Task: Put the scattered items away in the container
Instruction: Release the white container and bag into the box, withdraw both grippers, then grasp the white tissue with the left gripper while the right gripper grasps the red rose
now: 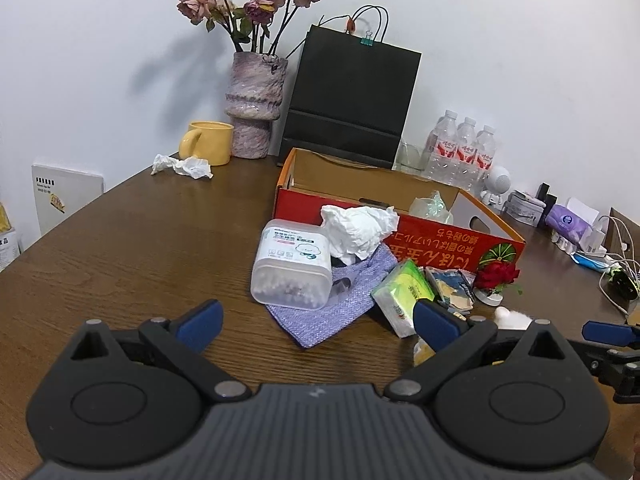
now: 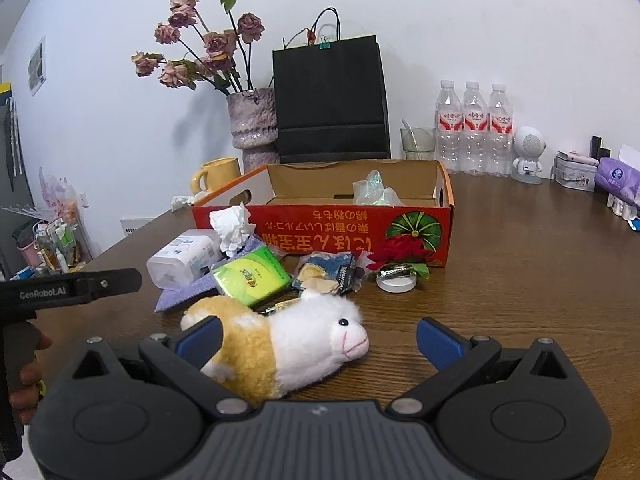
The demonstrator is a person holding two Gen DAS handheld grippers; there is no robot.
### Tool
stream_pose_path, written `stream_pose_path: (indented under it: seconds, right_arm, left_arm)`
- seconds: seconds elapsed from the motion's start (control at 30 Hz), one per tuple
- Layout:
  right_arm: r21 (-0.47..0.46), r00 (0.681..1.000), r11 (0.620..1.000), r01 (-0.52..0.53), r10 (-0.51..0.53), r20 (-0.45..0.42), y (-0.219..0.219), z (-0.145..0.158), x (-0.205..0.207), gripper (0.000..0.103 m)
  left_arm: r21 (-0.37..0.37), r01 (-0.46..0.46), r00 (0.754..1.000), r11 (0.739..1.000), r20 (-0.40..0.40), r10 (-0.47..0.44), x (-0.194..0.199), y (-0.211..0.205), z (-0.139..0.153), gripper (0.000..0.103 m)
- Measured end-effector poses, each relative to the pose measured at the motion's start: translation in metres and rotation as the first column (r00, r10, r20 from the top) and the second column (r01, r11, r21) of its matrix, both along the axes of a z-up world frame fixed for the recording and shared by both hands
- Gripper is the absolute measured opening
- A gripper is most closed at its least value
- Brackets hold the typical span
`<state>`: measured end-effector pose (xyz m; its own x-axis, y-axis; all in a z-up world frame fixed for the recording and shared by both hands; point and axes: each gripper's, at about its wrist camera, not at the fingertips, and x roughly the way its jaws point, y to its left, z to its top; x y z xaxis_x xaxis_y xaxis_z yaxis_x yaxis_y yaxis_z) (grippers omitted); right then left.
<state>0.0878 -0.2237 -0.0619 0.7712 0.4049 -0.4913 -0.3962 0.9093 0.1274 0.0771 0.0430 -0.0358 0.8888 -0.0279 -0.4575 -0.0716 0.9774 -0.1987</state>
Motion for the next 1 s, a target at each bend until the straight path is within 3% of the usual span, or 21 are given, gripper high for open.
stream_pose_path:
  seconds: [0.33,0.57,0.77,1.0]
  right_arm:
    - [-0.019,0.999,0.999,0.035,-0.036,-0.027,-0.007,0.006,0.022,0.103]
    - [-0.086,0.998,0.995,0.048,-0.051,-0.029,-0.01,0.023,0.075,0.097]
    - [-0.086,0.989,0.995,0.051,-0.062,-0.132,-0.015,0.013,0.13,0.091]
    - [-0.084,0.98,0.995,0.054,-0.069,-0.187,-0.016,-0.003,0.162,0.083]
  left_arm:
    - [0.034,0.011,1.0,0.999,0.001,-0.011,0.017,-0.007,0.013,0.103]
    - [0.109,0.069,0.997,0.992,0.009,-0.071,0.061,-0.025,0.034,0.102]
    - [0.135,0.086,0.996,0.987,-0.042,-0.081,0.107,-0.039,0.03,0.095]
    - [0.178,0.077,0.992,0.981,-0.112,-0.058,0.148,-0.046,0.015,0.083]
